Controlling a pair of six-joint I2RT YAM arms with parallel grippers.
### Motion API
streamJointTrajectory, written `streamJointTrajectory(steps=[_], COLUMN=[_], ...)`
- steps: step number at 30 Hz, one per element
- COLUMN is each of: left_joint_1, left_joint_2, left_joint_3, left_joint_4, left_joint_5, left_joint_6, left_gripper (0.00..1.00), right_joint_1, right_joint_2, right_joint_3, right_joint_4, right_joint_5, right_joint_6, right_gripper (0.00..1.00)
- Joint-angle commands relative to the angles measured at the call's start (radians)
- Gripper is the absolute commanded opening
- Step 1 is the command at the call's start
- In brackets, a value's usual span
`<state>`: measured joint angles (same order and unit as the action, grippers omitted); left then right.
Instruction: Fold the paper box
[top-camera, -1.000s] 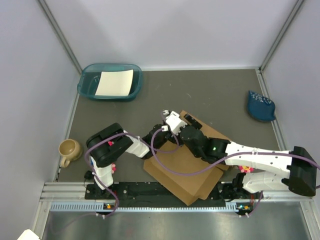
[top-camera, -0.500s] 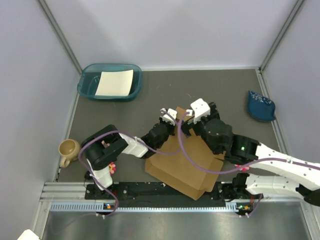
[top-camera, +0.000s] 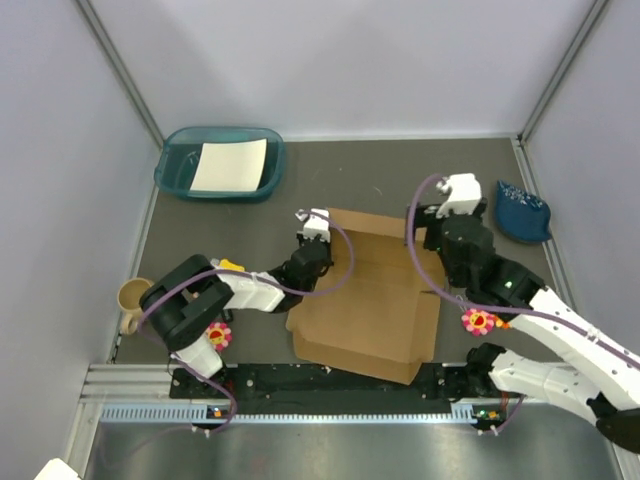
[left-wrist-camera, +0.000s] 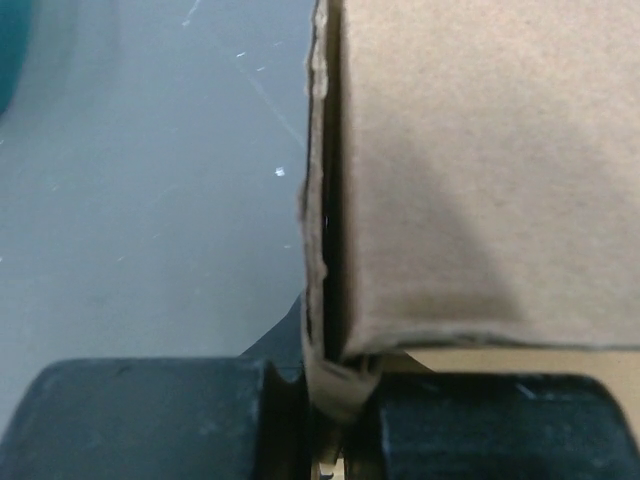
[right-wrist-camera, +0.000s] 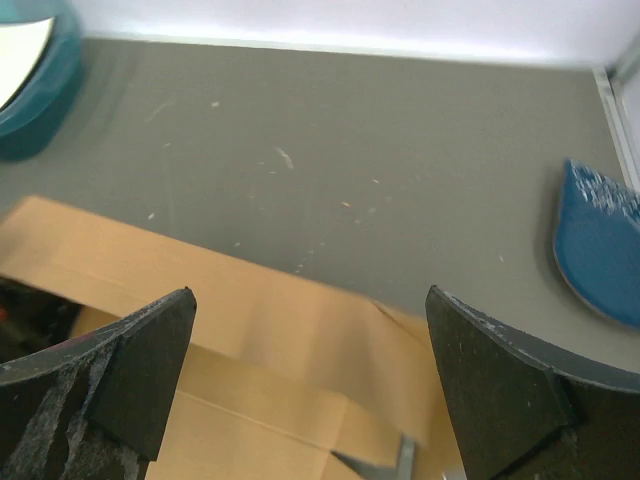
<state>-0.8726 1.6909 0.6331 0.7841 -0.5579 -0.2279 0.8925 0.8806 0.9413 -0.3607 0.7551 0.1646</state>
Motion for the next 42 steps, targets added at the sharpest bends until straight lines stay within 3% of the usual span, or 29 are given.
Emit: streamJointTrajectory(steps=[1, 4, 14, 21, 30, 38, 42], left_joint_1=[0.081, 0.122, 0.126, 0.153, 0.164, 0.162, 0.162], left_joint_2=[-0.094, -0.131, -0.149, -0.142, -0.122, -0.120, -0.115], left_joint_3=[0.045, 0.034, 0.066, 0.169, 0.217, 0.149, 0.146], left_joint_4=[-0.394, -0.477, -0.614, -0.710, -0.724, -0.619, -0.635], left_joint_5=[-0.054, -0.031, -0.037, 0.062, 0.072, 0.033, 0.009], left_joint_6=[-0.237, -0.275, -0.220, -0.160, -0.126, -0.163, -0.177], left_gripper=[0.00, 0.00, 0.00, 0.00, 0.00, 0.00, 0.00], right_joint_1=[-0.213, -0.270, -0.268, -0.282, -0.302, -0.299, -0.282], right_joint_2=[-0.097, -0.111, -0.019, -0.043, -0.100, -0.356, -0.414], right_joint_3=[-0.035, -0.058, -0.104, -0.222, -0.387, -0.464, -0.499], right_joint_4=[-0.038, -0.040, -0.015, 0.035, 0.138, 0.024, -0.052], right_joint_5=[-0.216, -0.226, -0.183, -0.140, -0.135, -0.293, -0.424], right_joint_6=[0.200, 0.257, 0.266, 0.296, 0.380, 0.437, 0.492], right_gripper=[0.99, 0.99, 0.98, 0.86, 0.71, 0.61, 0.46])
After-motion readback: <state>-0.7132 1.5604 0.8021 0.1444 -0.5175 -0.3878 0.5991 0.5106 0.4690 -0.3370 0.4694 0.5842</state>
